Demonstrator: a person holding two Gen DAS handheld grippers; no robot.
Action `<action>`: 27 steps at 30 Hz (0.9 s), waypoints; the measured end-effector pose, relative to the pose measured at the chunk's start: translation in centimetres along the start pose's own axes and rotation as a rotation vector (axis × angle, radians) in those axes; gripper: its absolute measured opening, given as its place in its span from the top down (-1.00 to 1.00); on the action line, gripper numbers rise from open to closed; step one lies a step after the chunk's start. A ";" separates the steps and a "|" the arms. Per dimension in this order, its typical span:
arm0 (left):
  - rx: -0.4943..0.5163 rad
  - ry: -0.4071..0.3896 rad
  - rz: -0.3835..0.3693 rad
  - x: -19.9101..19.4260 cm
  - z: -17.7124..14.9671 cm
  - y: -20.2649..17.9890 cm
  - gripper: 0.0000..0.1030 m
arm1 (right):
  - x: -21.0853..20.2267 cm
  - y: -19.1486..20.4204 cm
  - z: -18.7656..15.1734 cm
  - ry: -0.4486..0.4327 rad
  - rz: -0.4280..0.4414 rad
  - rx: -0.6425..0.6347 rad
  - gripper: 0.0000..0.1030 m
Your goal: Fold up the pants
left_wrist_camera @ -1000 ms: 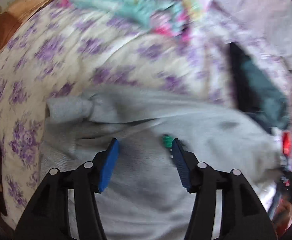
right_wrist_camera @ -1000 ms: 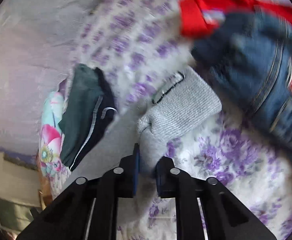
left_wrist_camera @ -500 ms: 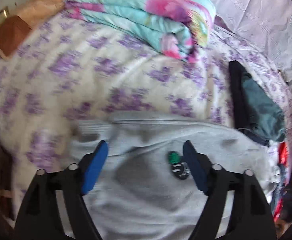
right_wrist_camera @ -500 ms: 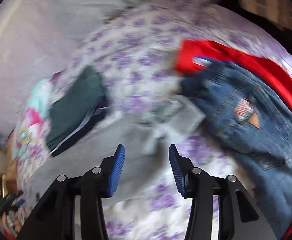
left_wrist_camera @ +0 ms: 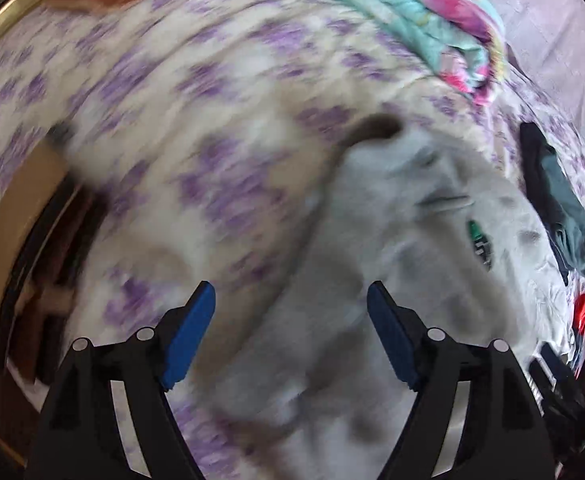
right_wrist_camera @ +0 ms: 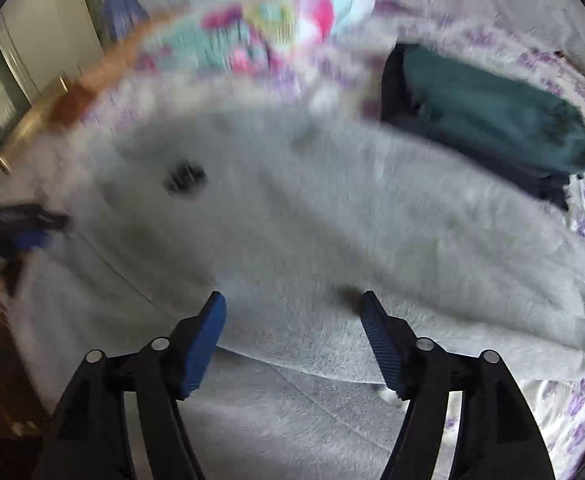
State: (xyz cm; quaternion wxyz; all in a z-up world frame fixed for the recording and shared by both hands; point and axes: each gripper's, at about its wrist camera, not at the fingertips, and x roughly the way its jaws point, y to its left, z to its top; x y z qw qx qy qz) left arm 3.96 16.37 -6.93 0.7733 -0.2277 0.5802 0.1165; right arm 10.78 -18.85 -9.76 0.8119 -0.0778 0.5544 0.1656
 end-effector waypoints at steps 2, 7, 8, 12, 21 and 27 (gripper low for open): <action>-0.031 0.017 -0.025 -0.2 -1.0 1.9 -0.48 | 1.8 -0.2 -0.3 0.029 0.012 0.034 -0.45; -0.050 0.039 -0.067 -1.2 -3.7 4.5 -0.49 | -2.0 -0.4 -0.2 -0.053 0.043 0.083 -0.45; -0.040 0.045 -0.068 -1.2 -4.2 4.5 -0.49 | -2.8 -0.4 -0.7 -0.076 0.054 0.079 -0.46; -0.009 0.045 -0.048 0.0 -5.2 4.4 -0.67 | -2.3 0.6 -2.3 -0.029 0.030 0.039 -0.76; -0.015 0.052 -0.039 0.3 -4.1 3.9 -0.85 | -4.6 0.7 -3.6 -0.059 0.012 -0.024 -0.80; -0.109 -0.071 -0.082 -3.0 -1.3 5.4 -0.85 | -8.9 -1.0 -0.4 -0.215 0.109 0.068 -0.80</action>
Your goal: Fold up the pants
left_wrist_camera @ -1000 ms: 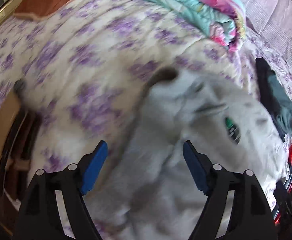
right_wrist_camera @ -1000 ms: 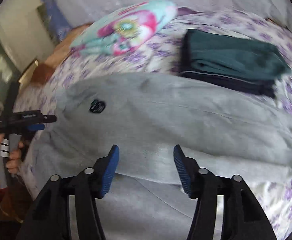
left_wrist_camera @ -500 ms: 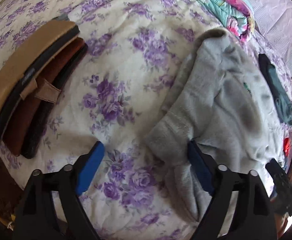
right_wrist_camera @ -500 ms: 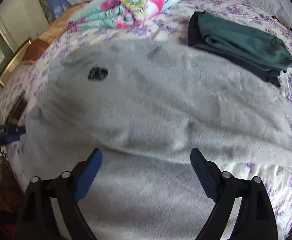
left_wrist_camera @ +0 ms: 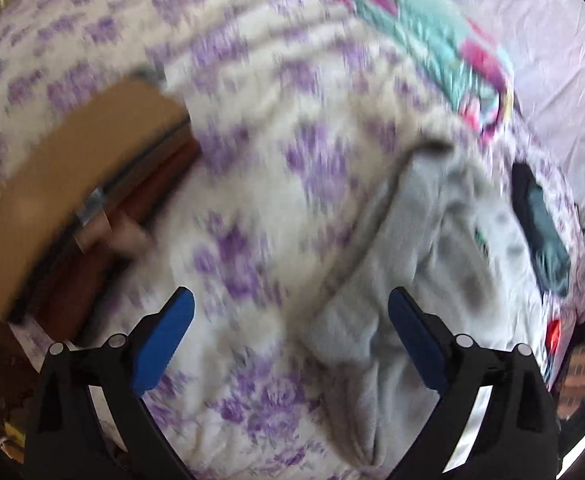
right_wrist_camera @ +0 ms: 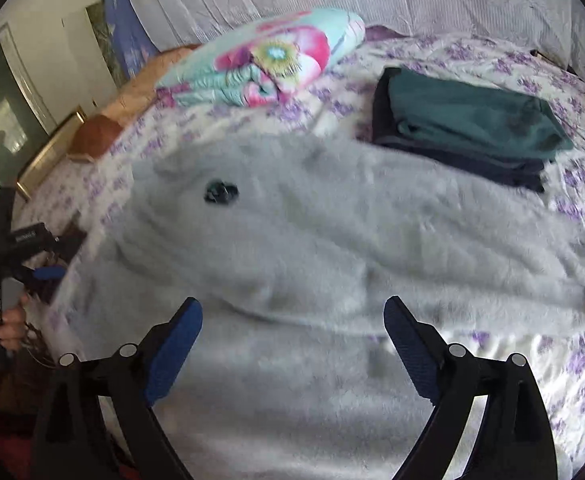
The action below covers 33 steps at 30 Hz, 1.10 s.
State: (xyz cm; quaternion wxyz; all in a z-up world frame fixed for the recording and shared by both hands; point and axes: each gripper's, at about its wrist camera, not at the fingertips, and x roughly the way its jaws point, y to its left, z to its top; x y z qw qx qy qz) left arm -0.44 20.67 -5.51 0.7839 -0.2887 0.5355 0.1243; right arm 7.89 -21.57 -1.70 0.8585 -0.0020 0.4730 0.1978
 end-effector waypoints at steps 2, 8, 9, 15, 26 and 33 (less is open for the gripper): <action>0.024 -0.026 0.013 -0.1 1.4 -0.9 -0.85 | 0.7 1.7 1.6 -0.006 0.038 -0.028 -0.80; 0.225 -0.056 0.101 2.3 5.9 -6.4 -0.85 | 4.6 9.6 3.6 0.052 0.065 -0.217 -0.80; 0.262 -0.066 0.142 3.4 6.6 -7.6 -0.85 | 5.4 10.9 3.4 0.072 0.089 -0.239 -0.80; 0.351 0.016 0.344 12.0 11.2 -10.5 -0.89 | 9.0 18.2 0.1 0.218 0.204 -0.513 -0.80; 0.340 -0.013 0.205 10.6 13.7 -9.0 -0.91 | 8.6 18.4 0.2 0.207 0.279 -0.629 -0.91; 0.371 0.018 0.100 9.9 14.9 -10.7 -0.91 | 8.3 11.7 6.9 0.053 0.092 -0.473 -0.91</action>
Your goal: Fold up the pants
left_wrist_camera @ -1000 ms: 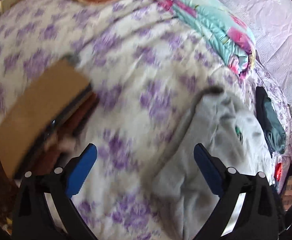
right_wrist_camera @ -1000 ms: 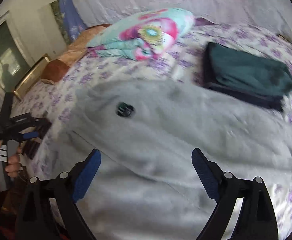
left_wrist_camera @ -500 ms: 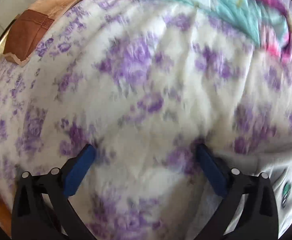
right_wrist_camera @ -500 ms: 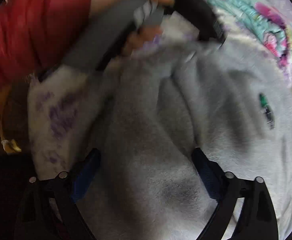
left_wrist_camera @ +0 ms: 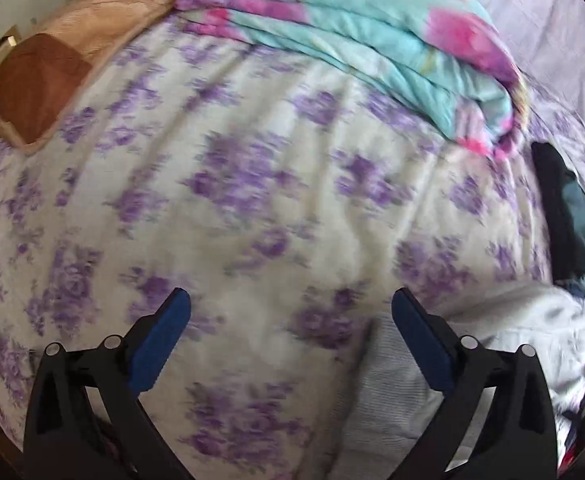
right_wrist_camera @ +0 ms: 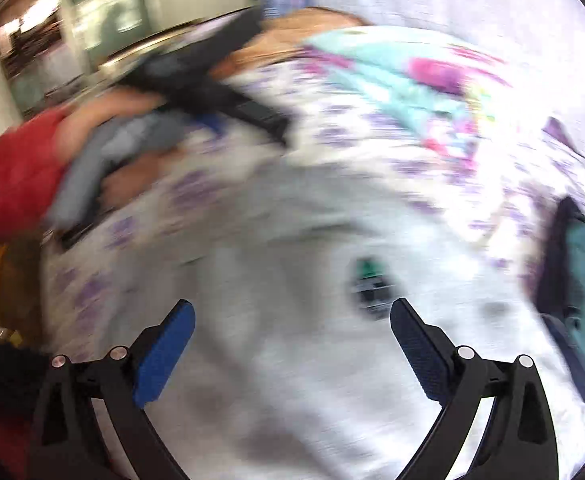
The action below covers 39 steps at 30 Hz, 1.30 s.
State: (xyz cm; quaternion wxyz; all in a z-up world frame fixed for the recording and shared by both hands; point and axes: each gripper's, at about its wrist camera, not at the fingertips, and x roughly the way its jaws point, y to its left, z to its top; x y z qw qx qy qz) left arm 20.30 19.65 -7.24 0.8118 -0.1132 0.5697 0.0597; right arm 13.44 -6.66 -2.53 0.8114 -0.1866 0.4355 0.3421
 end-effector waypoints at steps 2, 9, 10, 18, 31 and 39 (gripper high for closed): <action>0.034 0.011 0.031 1.0 0.0 -2.2 -0.91 | 1.9 -2.8 0.7 0.043 -0.090 0.092 -0.91; 0.061 0.033 0.129 5.5 0.5 -5.1 -0.92 | 7.2 -9.1 -1.0 0.200 -0.046 0.319 -0.92; 0.057 0.041 0.116 5.5 0.9 -4.8 -0.92 | 6.2 -8.7 -0.7 0.185 -0.053 0.261 -0.91; -0.023 0.074 -0.087 0.5 0.8 0.3 -0.90 | -1.5 -12.2 -2.3 0.046 -0.131 -0.076 -0.84; 0.002 0.135 -0.198 3.2 0.4 -2.4 -0.29 | 1.7 -19.9 -4.7 0.231 0.014 -0.008 0.16; -0.006 0.149 -0.180 2.3 0.6 -2.6 -0.30 | 0.2 -20.6 -4.7 0.215 -0.023 -0.028 0.09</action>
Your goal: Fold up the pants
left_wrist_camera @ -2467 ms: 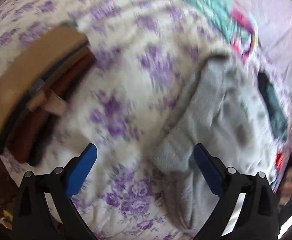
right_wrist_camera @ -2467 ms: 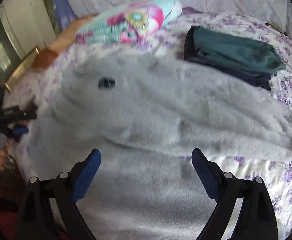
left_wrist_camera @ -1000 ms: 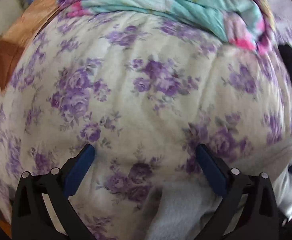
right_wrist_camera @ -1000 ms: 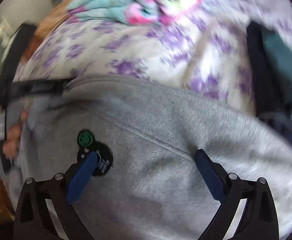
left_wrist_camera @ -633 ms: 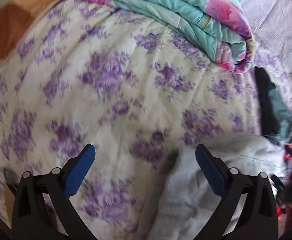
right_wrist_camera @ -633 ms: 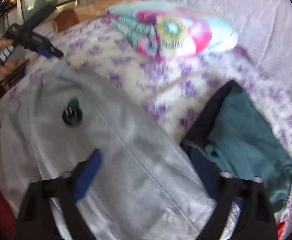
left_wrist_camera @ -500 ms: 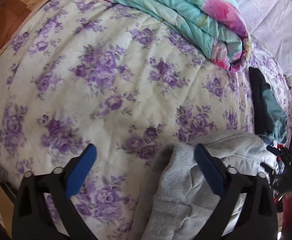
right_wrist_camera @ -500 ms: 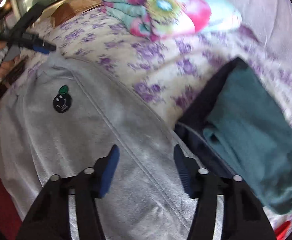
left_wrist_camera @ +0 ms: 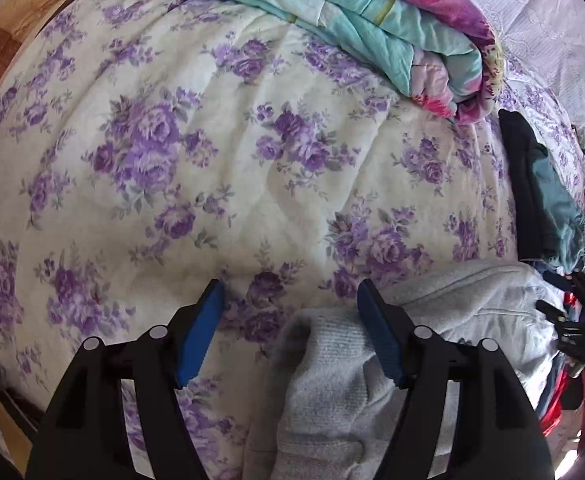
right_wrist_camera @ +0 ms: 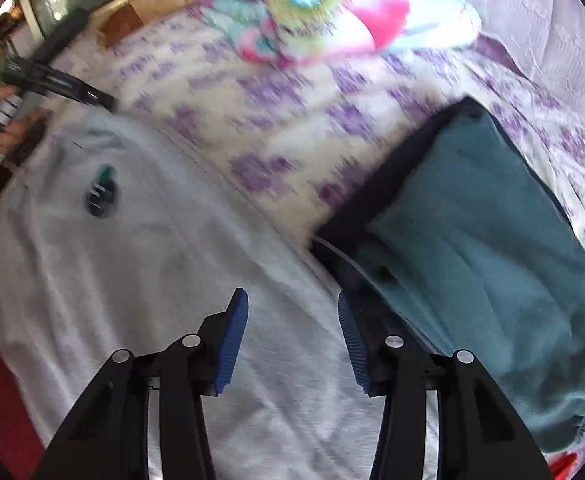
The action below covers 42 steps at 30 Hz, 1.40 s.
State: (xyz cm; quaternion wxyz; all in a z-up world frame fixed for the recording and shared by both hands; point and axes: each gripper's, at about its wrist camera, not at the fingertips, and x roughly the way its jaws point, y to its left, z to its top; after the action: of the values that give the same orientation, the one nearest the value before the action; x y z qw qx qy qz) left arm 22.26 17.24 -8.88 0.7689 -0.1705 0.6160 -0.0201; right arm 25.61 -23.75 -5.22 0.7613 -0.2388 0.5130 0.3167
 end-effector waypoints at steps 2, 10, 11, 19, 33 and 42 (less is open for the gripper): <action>-0.005 -0.011 -0.009 -0.5 -0.3 -0.1 -0.30 | 0.8 -1.2 0.0 0.009 -0.001 0.043 0.08; -0.018 -0.015 0.006 -2.2 -1.6 0.7 -0.48 | 1.3 -1.6 -0.3 0.057 0.049 0.070 0.74; -0.032 -0.012 0.002 -2.3 -1.8 1.0 -0.50 | 0.8 -1.0 -0.6 0.053 0.040 0.041 0.75; -0.064 -0.007 -0.125 -3.3 -3.2 0.1 -0.51 | -5.6 3.7 -3.7 -0.073 -0.034 0.060 0.85; -0.420 0.080 -0.325 -1.5 -5.9 -2.0 -0.78 | -10.8 14.8 -12.8 -0.157 -0.051 0.211 0.85; -0.326 0.000 -0.350 -5.6 -9.7 -1.0 0.27 | -13.1 17.6 -15.8 -0.184 -0.047 0.236 0.85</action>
State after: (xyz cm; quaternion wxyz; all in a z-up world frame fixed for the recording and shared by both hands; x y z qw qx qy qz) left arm 11.84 15.33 -5.06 0.7160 -0.3965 0.5721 -0.0533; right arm -0.76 -25.64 0.59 0.8350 -0.1296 0.4689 0.2571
